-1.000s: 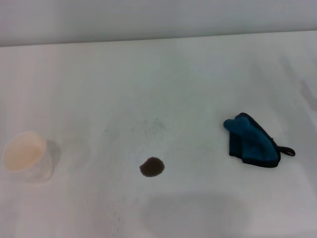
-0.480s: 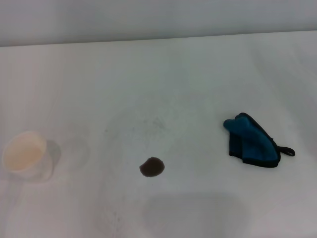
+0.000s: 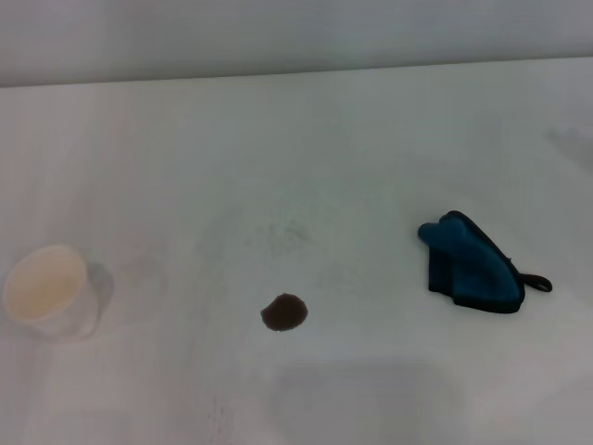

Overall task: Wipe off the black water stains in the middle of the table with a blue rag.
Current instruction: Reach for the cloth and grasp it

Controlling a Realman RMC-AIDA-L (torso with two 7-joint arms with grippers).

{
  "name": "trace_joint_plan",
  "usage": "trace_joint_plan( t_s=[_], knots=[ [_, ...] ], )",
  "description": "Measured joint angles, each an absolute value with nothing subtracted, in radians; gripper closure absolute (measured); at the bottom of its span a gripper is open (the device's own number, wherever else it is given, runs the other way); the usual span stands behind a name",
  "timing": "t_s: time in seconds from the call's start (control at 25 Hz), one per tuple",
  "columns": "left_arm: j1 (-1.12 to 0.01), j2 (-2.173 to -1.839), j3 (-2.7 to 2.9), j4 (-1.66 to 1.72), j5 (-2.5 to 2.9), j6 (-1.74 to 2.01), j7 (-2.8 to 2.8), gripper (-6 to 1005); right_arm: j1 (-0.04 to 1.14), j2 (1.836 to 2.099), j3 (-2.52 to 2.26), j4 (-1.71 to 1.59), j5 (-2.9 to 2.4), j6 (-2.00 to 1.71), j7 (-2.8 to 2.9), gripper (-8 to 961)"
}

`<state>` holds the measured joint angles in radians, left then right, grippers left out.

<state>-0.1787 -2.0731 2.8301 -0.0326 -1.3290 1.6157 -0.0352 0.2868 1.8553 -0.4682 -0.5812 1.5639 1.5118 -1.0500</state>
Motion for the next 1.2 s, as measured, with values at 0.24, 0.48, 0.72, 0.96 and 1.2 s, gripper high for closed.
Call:
trace_joint_plan(
  t_s=[0.24,0.48,0.72,0.96,1.2],
  knots=[
    [-0.217,-2.072,2.83,-0.046,-1.33,1.617,-0.038,127,0.385,1.823,-0.569,-0.827,1.299,1.668,-0.774,168],
    [-0.247,-2.072,2.83,-0.046,-1.33,1.621,-0.034,127,0.489,1.829,-0.712,-1.067,1.002,1.748,-0.6,182],
    [-0.259,-2.072,2.831,-0.046,-1.33,1.623,-0.032,128,0.559,1.893,-0.81,-1.295,0.769,1.811,-0.463,196],
    [-0.265,-2.072,2.832,-0.046,-1.33,1.624,-0.032,128,0.574,1.999,-0.975,-1.417,0.612,1.799,-0.431,210],
    [-0.267,-2.072,2.839,-0.046,-1.328,1.646,-0.031,129,0.557,2.011,-1.331,-1.472,0.535,1.714,-0.236,224]
  ],
)
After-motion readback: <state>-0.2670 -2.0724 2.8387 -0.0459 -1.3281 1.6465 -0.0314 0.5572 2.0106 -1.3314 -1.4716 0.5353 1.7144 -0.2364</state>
